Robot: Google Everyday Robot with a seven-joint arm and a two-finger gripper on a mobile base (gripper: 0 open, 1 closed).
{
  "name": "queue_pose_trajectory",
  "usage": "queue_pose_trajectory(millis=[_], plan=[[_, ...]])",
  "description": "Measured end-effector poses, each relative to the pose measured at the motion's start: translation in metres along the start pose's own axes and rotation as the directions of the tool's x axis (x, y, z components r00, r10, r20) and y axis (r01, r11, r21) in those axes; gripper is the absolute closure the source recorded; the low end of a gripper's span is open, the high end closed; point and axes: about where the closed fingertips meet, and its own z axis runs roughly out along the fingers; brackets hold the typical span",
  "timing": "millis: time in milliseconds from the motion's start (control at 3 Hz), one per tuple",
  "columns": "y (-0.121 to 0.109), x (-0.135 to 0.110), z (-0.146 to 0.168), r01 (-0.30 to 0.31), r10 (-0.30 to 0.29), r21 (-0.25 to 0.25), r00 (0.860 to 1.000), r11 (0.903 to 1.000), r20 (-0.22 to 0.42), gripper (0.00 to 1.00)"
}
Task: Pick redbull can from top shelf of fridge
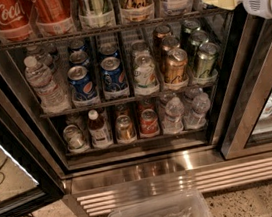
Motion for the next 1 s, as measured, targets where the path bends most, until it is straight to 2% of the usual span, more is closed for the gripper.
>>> queue_pose_trajectory(millis=[667, 1000], plan=[[-0.013, 0.006, 0.009, -0.067, 0.066, 0.029, 0.997, 0.9973, 0.026, 0.34], [-0.02, 0.01, 0.014, -0.116, 0.114, 0.048, 0.992, 0.9921, 0.044, 0.34]])
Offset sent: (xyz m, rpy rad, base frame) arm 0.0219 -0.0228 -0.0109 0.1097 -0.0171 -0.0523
